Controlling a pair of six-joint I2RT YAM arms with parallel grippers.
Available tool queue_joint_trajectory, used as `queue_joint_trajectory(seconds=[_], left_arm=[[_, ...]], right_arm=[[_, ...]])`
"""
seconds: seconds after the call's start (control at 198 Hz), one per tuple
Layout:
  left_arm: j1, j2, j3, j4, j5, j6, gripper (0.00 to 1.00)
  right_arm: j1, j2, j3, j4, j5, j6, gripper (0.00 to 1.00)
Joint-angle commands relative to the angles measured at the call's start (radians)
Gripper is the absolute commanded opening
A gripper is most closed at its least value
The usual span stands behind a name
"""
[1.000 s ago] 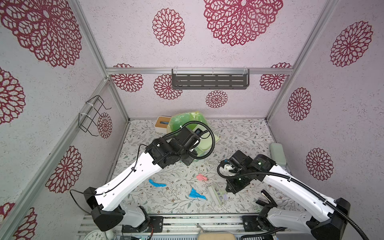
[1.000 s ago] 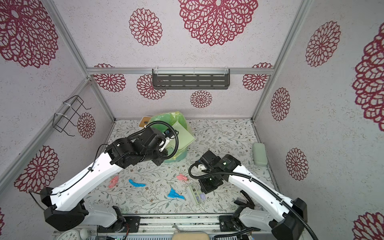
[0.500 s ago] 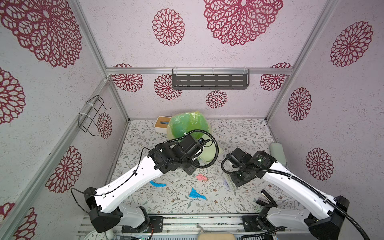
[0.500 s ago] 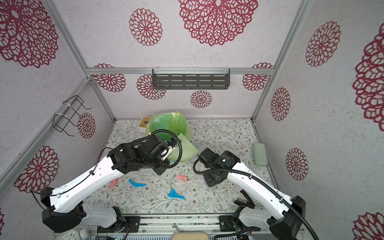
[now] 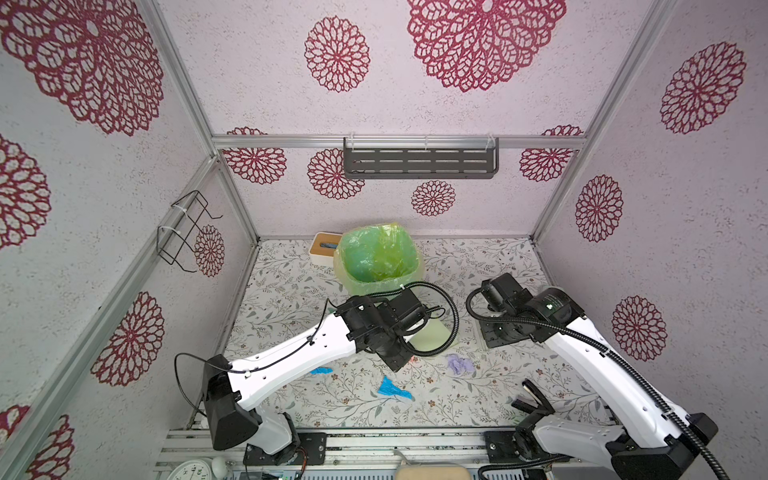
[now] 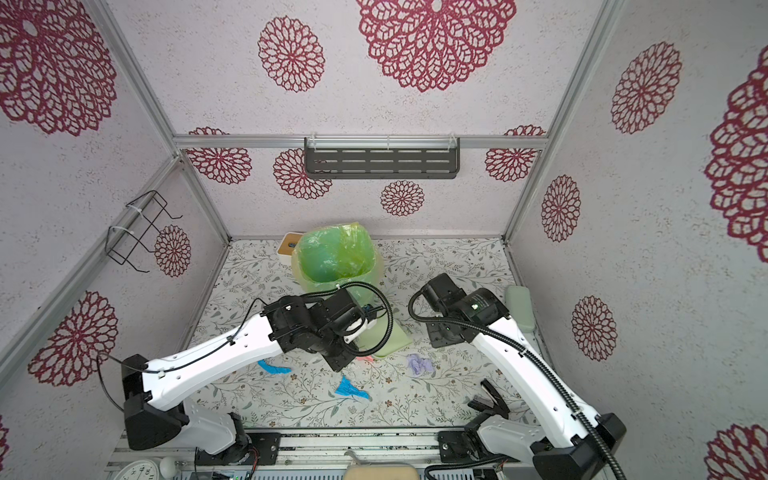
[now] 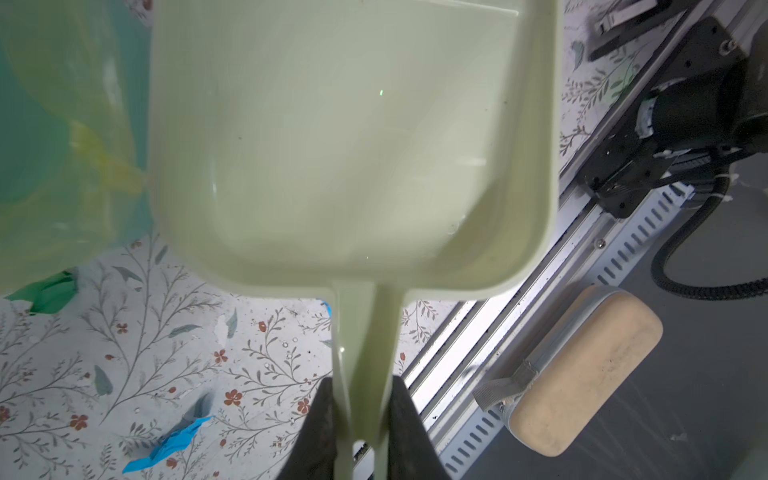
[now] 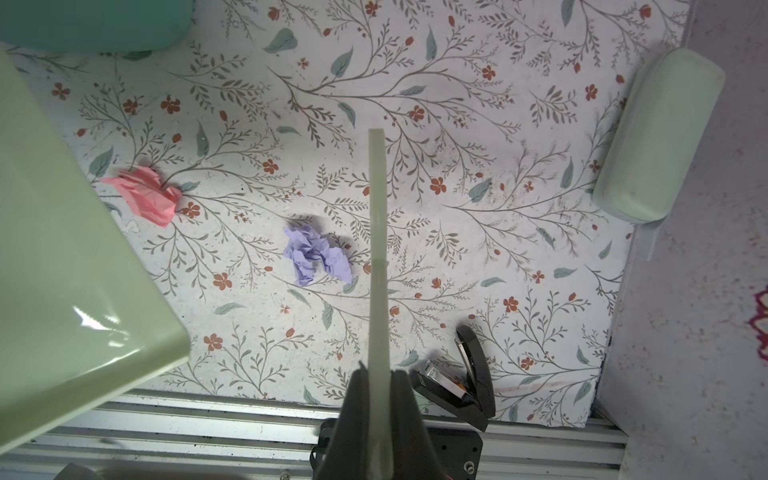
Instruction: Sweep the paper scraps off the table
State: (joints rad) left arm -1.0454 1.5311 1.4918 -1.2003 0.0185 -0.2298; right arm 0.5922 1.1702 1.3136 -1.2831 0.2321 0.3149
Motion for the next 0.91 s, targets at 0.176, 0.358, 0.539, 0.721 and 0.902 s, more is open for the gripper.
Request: queue_joint_trajectory(seconds=[0.176, 0.358, 0.539, 0.721, 0.902], left_arm=[[-0.048, 0.09, -0.056, 0.017, 0.08, 0.009, 0.12], [-0.053, 0.137, -0.085, 0.024, 0.069, 0.027, 0.12], [-0.053, 0.178, -0.093, 0.031, 0.067, 0.049, 0.12], [-0.052, 0.224, -0.063, 0.012, 0.042, 0.082, 0.12], [-0.05, 0.258, -0.039, -0.004, 0.012, 0.126, 0.12]], right_arm=[[-0.026, -0.016, -0.074, 0.064, -0.034, -0.029, 0.0], [-0.027, 0.004, -0.091, 0.094, -0.046, -0.037, 0.0], [-0.029, 0.028, -0.092, 0.094, -0.05, -0.03, 0.0], [-0.029, 0.033, -0.1, 0.085, -0.066, 0.006, 0.0], [-0.029, 0.018, -0.139, 0.094, -0.068, 0.025, 0.0]])
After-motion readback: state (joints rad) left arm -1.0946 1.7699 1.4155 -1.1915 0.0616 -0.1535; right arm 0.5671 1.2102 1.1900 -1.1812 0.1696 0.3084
